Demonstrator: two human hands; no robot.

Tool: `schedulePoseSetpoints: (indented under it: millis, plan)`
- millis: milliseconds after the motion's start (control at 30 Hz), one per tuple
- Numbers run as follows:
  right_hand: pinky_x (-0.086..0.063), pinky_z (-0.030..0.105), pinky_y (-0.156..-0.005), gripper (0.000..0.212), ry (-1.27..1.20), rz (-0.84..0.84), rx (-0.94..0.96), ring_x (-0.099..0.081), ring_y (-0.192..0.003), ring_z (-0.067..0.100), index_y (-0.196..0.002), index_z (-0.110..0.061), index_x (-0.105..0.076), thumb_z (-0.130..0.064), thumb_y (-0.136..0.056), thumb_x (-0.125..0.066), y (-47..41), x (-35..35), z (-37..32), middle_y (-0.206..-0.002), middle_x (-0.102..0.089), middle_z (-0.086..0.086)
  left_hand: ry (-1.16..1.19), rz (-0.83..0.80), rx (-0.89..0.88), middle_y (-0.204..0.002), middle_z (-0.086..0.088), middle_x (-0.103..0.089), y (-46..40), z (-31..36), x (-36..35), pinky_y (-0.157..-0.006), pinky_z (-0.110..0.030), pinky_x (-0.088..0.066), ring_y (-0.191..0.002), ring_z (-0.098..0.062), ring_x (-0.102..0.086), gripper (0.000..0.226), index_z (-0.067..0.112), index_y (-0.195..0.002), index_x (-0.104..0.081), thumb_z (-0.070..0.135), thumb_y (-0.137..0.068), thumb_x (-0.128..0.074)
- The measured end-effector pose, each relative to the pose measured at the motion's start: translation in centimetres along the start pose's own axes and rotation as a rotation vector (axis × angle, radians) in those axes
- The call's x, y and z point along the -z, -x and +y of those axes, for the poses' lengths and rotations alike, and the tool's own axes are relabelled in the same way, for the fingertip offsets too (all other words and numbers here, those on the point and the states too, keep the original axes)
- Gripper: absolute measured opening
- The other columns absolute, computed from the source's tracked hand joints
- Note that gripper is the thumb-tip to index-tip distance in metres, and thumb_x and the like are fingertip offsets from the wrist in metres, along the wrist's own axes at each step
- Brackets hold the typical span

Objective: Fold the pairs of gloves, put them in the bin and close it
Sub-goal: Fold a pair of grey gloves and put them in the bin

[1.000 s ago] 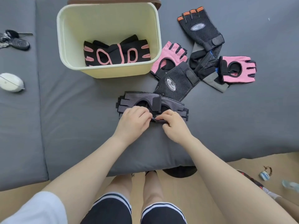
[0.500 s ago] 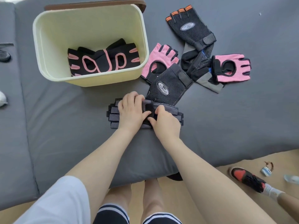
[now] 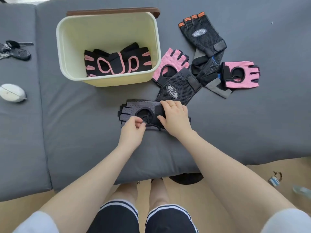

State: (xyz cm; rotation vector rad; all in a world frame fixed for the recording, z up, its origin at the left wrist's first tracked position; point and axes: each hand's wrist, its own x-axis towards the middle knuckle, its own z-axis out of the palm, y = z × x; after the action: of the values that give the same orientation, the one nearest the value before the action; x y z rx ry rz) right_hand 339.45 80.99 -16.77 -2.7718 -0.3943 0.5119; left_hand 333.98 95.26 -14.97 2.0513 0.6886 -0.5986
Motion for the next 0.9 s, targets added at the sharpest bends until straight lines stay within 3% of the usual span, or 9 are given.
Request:
schedulePoseSetpoints:
  millis: [100,200,333,400,500,600,700,767,900]
  plan:
    - [-0.03,0.039,-0.092,0.045,0.062,-0.038,-0.037,-0.042,-0.116,0.03,-0.128,-0.014,-0.047,-0.036,-0.09,-0.052,-0.3,0.3,-0.6,-0.124,-0.055,0.008,0.503,-0.253,0.472,-0.116,-0.011,-0.06,1.3,-0.5,-0.8,-0.086,-0.03,-0.045,-0.103,-0.022,-0.059,0.038,0.006,-0.122,-0.051,0.031,-0.094,-0.048]
    - [-0.034,0.039,-0.09,0.033,-0.055,-0.069,-0.095,-0.048,-0.111,0.03,-0.118,-0.015,-0.054,-0.034,-0.091,-0.052,-0.9,0.3,-0.7,-0.116,-0.057,0.007,0.934,-0.13,0.598,-0.125,-0.011,-0.055,0.9,-0.5,-2.0,-0.095,-0.031,-0.042,-0.119,-0.023,-0.053,0.041,0.004,-0.13,-0.043,0.025,-0.096,-0.047]
    - [-0.04,0.032,-0.083,0.022,-0.404,-0.141,-0.188,-0.052,-0.098,0.025,-0.109,-0.012,-0.058,-0.022,-0.089,-0.058,-0.4,0.9,-0.2,-0.101,-0.052,0.005,1.025,-0.044,0.497,-0.105,-0.004,-0.062,1.6,0.4,-2.8,-0.094,-0.032,-0.045,-0.097,-0.019,-0.06,0.006,0.011,-0.097,-0.054,0.014,-0.093,-0.052]
    - [-0.038,0.025,-0.079,0.016,-0.485,-0.121,-0.155,-0.051,-0.087,0.015,-0.103,-0.013,-0.06,-0.018,-0.087,-0.059,0.5,2.0,-0.1,-0.096,-0.055,0.003,0.984,0.031,0.407,-0.091,-0.003,-0.062,2.6,1.3,-2.0,-0.086,-0.029,-0.051,-0.09,-0.021,-0.061,0.01,0.014,-0.084,-0.053,0.008,-0.091,-0.053]
    - [-0.038,0.007,-0.067,0.01,-0.663,-0.101,-0.108,-0.051,-0.069,-0.008,-0.094,-0.017,-0.062,-0.012,-0.086,-0.06,1.7,5.3,-0.9,-0.079,-0.059,-0.012,0.903,0.124,0.239,-0.087,-0.002,-0.063,4.5,2.4,0.0,-0.075,-0.024,-0.052,-0.089,-0.02,-0.061,0.01,0.017,-0.084,-0.057,0.008,-0.089,-0.056]
    - [-0.036,0.0,-0.068,0.019,-0.641,-0.071,0.012,-0.05,-0.067,-0.016,-0.104,-0.019,-0.062,-0.011,-0.087,-0.058,1.9,9.3,-2.8,-0.077,-0.053,-0.027,0.889,0.173,0.087,-0.088,0.0,-0.064,6.6,4.0,2.9,-0.075,-0.026,-0.053,-0.088,-0.017,-0.06,0.011,0.018,-0.085,-0.053,0.009,-0.089,-0.056]
    - [-0.035,0.003,-0.07,0.029,-0.568,-0.063,0.106,-0.049,-0.07,-0.014,-0.114,-0.02,-0.059,-0.01,-0.088,-0.054,0.8,12.1,-5.1,-0.074,-0.048,-0.028,0.938,0.263,0.034,-0.094,0.004,-0.062,7.4,5.5,5.7,-0.078,-0.026,-0.052,-0.088,-0.012,-0.06,0.021,0.025,-0.096,-0.044,0.008,-0.09,-0.055]
    - [-0.039,0.014,-0.075,0.031,-0.522,-0.047,0.12,-0.051,-0.074,-0.006,-0.118,-0.019,-0.059,-0.009,-0.09,-0.052,-1.0,13.4,-6.6,-0.075,-0.049,-0.026,0.997,0.308,0.046,-0.097,0.004,-0.059,6.9,6.7,7.3,-0.083,-0.027,-0.052,-0.088,-0.012,-0.061,0.036,0.022,-0.117,-0.034,0.007,-0.091,-0.053]
    - [-0.045,0.037,-0.091,0.034,-0.347,-0.019,0.143,-0.056,-0.107,0.028,-0.124,-0.017,-0.055,-0.009,-0.092,-0.047,-5.4,15.1,-9.8,-0.116,-0.062,0.006,1.032,0.269,0.065,-0.098,0.004,-0.059,4.7,8.5,11.0,-0.094,-0.029,-0.048,-0.091,-0.011,-0.064,0.054,0.02,-0.139,-0.018,0.007,-0.094,-0.046]
